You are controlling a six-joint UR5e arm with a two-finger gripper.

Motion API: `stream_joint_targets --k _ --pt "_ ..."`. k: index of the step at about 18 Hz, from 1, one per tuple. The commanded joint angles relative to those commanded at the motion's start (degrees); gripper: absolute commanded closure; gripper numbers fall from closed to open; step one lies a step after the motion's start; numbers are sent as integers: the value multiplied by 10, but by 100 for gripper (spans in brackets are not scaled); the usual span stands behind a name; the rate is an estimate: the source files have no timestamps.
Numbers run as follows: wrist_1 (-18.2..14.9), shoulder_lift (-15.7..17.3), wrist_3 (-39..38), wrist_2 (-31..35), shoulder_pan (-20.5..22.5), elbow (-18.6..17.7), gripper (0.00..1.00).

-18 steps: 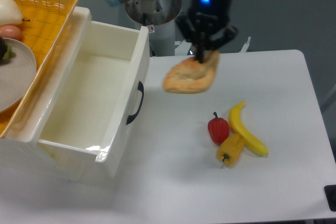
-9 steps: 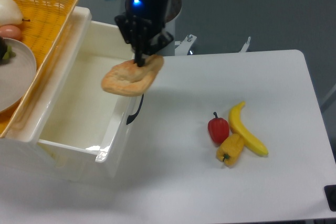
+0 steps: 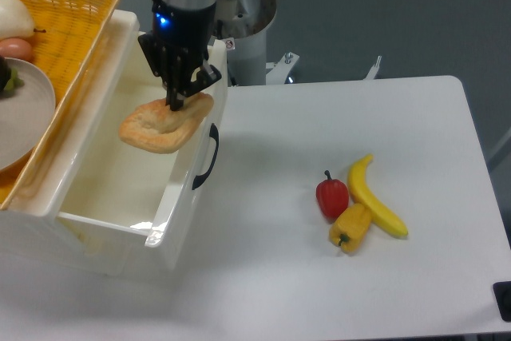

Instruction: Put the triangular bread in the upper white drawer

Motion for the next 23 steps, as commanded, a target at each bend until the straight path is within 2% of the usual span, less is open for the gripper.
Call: stream_joint_targets --k 6,8,9,10,11,13,17,21,23 --pt "-1 -28 0 26 -28 -3 100" --pt "-1 -31 0 27 -30 -4 96" --pt "-1 -31 0 26 -30 -4 90" --pt "-1 -31 0 26 -30 -4 73" --pt "-1 -31 1 26 -31 -4 47" --pt "2 -32 4 26 -33 -3 25" --pt "5 -31 6 26 -33 -3 16" --pt "6 -28 7 26 -33 0 13" --pt "24 -26 7 27 -29 1 0"
